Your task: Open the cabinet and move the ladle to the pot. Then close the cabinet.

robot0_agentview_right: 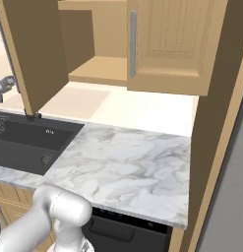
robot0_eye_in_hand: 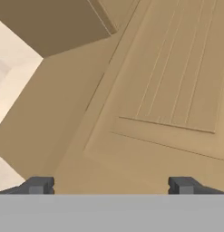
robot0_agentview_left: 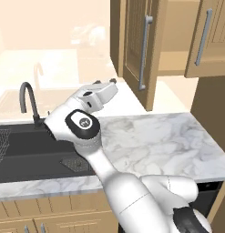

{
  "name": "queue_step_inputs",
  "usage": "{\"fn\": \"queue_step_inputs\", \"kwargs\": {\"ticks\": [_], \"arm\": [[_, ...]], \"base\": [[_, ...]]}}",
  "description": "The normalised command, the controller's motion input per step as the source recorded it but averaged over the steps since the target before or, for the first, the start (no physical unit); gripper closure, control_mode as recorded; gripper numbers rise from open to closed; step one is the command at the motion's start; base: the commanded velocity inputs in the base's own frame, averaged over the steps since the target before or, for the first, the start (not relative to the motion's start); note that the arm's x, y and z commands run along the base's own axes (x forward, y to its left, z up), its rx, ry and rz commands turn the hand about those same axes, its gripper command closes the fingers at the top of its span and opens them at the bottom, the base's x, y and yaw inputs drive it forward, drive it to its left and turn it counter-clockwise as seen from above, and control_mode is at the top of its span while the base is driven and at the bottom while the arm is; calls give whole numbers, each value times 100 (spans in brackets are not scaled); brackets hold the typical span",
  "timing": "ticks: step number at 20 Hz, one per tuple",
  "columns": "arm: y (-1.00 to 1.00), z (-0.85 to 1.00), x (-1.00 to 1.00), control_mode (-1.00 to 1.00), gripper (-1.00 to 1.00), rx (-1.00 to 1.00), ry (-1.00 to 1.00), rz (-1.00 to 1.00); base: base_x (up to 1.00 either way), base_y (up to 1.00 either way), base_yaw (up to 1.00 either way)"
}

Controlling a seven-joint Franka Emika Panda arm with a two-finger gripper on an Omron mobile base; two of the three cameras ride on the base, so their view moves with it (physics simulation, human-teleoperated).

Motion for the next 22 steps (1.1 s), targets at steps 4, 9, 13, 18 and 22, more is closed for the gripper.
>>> {"fn": "queue_step_inputs", "kwargs": {"ticks": [4, 9, 13, 18, 22], "arm": [[-76, 5, 2, -100, -100, 0, 0, -19], [-94, 8, -1, -100, -100, 0, -1, -17], [-100, 19, -20, -100, -100, 0, -7, -12], [-100, 29, -21, -100, -100, 0, -7, -8], [-98, 34, -2, -100, -100, 0, -3, -1]], "base": [[0, 0, 0], [0, 0, 0], [0, 0, 0], [0, 0, 0], [0, 0, 0]]}}
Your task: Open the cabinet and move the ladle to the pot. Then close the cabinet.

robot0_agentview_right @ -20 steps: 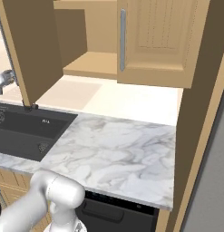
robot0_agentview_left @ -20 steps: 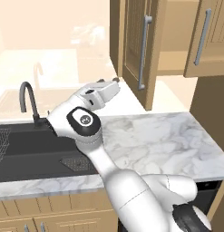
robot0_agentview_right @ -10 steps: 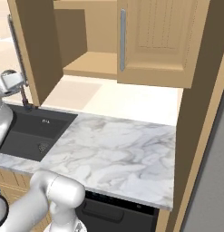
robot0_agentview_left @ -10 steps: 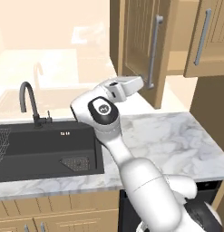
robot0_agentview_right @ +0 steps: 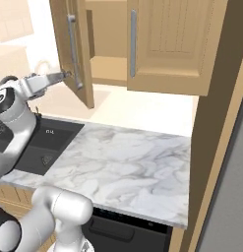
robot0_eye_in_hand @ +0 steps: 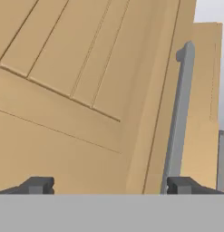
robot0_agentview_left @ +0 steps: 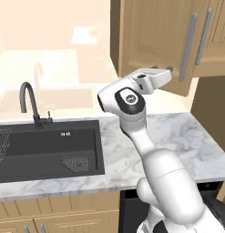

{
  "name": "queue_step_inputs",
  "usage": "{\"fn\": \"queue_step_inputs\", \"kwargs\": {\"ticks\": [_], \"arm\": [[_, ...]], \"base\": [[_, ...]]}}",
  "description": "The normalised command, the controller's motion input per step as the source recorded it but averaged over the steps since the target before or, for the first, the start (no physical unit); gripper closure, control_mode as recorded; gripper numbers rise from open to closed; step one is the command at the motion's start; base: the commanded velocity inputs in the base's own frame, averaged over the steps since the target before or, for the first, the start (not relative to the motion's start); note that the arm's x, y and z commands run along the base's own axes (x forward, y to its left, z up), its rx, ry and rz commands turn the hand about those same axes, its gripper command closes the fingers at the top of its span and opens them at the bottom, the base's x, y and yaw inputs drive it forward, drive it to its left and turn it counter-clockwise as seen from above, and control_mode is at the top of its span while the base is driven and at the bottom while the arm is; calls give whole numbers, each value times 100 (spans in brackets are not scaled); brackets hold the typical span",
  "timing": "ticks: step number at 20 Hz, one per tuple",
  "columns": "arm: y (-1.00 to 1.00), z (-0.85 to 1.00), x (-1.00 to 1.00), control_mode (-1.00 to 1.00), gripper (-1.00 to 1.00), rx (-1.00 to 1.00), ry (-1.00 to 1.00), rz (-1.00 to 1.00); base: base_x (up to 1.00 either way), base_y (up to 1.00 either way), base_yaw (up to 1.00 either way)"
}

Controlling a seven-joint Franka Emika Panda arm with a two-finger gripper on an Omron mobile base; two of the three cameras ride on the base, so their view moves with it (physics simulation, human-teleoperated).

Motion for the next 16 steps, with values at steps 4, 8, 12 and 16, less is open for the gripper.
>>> {"fn": "queue_step_inputs", "kwargs": {"ticks": [4, 8, 12, 16], "arm": [[-76, 46, 6, -100, -100, 0, -2, 2], [-62, 45, 11, -100, -100, 0, -2, 7], [-50, 33, 21, -100, -100, 3, 0, 14], [-39, 12, 40, -100, -100, 6, 0, 18]], "base": [[0, 0, 0], [0, 0, 0], [0, 0, 0], [0, 0, 0]]}}
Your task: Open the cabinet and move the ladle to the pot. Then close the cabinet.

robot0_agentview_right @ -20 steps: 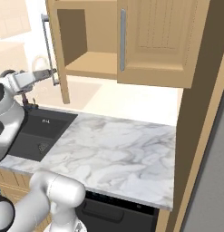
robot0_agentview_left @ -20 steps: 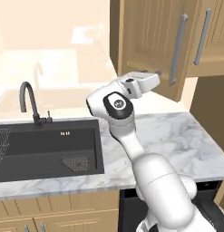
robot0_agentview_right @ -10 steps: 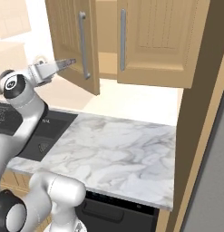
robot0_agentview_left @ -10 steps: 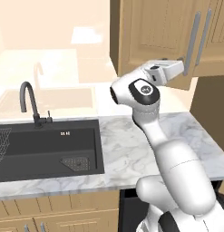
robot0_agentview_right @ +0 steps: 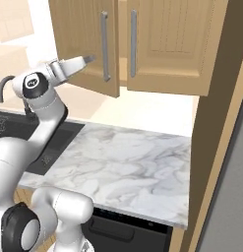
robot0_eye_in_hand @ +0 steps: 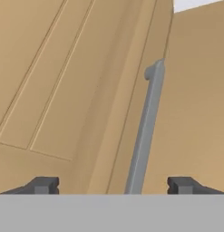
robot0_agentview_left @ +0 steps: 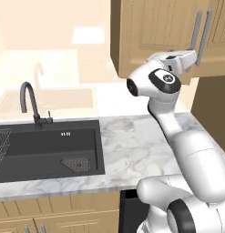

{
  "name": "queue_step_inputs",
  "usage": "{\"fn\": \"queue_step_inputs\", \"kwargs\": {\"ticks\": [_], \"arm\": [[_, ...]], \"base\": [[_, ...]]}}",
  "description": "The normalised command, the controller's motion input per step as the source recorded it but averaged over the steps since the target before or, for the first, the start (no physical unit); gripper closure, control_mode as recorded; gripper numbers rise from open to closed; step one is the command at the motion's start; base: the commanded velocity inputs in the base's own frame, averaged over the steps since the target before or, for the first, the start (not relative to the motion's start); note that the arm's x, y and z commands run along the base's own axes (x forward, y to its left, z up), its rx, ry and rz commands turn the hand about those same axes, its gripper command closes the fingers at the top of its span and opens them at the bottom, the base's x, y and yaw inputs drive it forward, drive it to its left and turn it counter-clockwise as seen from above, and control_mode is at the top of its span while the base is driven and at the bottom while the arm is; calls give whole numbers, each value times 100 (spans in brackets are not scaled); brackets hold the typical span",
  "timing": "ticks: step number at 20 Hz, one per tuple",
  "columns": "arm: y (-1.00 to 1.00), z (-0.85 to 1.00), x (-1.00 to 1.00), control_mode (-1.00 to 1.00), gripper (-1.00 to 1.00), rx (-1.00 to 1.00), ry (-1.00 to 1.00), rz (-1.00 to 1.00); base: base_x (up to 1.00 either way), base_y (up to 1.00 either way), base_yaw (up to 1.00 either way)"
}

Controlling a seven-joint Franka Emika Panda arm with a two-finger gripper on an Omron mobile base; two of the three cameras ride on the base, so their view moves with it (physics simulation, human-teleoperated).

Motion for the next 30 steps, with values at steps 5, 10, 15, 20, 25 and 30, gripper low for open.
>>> {"fn": "queue_step_inputs", "kwargs": {"ticks": [5, 10, 15, 20, 25, 30], "arm": [[-22, 1, 73, -100, -100, 12, 4, 27], [-9, 0, 75, -100, -100, 12, 6, 35], [-7, 0, 44, -100, -100, 7, 1, 32], [-5, 0, 30, -100, -100, 6, 0, 32], [-6, 0, 21, -100, -100, 5, 0, 32], [-8, 0, 21, -100, -100, 6, 4, 36]], "base": [[0, 0, 0], [0, 0, 0], [0, 0, 0], [0, 0, 0], [0, 0, 0], [0, 0, 0]]}}
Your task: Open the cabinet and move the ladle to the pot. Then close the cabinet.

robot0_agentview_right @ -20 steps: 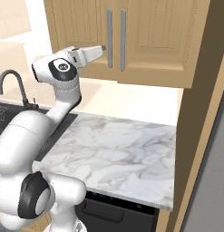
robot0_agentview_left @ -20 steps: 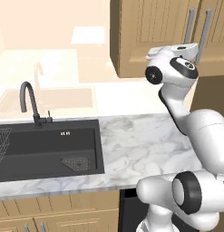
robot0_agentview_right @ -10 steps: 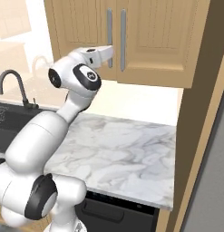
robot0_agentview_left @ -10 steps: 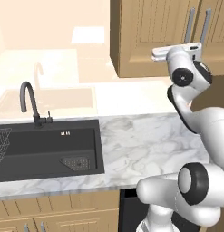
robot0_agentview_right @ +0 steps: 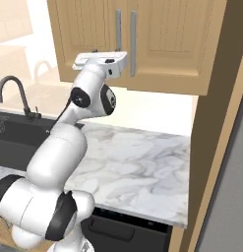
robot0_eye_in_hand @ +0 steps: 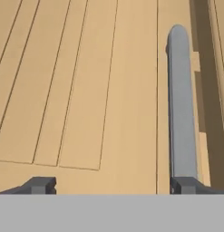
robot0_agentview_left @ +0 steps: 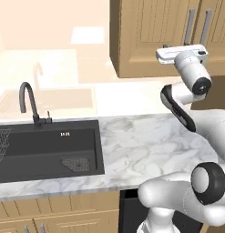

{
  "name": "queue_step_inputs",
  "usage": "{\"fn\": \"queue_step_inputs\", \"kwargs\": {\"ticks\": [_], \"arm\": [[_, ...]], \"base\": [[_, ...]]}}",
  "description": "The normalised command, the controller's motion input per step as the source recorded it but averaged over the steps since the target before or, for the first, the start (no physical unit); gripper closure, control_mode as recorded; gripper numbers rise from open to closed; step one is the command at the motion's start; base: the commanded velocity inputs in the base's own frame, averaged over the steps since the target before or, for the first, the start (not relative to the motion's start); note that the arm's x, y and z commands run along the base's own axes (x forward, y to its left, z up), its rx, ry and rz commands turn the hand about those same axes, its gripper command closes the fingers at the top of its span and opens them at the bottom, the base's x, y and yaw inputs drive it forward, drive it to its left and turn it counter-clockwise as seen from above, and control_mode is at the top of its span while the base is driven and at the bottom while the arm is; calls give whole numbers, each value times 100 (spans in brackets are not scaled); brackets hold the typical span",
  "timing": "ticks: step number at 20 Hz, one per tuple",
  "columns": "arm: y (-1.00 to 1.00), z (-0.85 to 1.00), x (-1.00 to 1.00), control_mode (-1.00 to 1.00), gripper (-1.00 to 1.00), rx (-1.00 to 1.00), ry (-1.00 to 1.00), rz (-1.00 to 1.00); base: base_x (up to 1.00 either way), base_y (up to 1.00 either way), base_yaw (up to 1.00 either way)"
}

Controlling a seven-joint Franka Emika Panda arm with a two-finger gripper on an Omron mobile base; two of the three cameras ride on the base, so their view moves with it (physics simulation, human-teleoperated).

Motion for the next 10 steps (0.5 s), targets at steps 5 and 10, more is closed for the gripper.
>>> {"fn": "queue_step_inputs", "kwargs": {"ticks": [5, 10], "arm": [[-3, 0, 14, -100, -100, 5, 6, 35], [0, 0, 2, -100, -100, 0, 4, 15]], "base": [[0, 0, 0], [0, 0, 0]]}}
